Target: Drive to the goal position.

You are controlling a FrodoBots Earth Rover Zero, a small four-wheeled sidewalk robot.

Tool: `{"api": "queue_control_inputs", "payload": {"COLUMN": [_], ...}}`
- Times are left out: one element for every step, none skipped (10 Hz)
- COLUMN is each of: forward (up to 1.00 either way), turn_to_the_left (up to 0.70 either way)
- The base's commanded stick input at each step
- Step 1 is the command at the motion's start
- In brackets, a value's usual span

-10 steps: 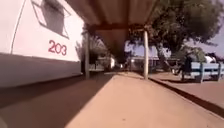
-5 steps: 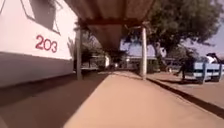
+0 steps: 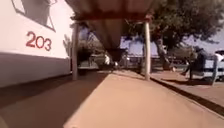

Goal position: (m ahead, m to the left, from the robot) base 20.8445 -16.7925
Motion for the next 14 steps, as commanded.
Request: {"api": "queue_control_inputs", "payload": {"forward": [0.85,0.85,0.85,0.85,0.85,0.85,0.85,0.85,0.85,0.85,0.85,0.85,0.85,0.85], "turn_to_the_left": [0.00,0.00,0.00,0.00,0.00,0.00,0.00,0.00,-0.32,-0.18,-0.04,0.00,0.00,0.00]}}
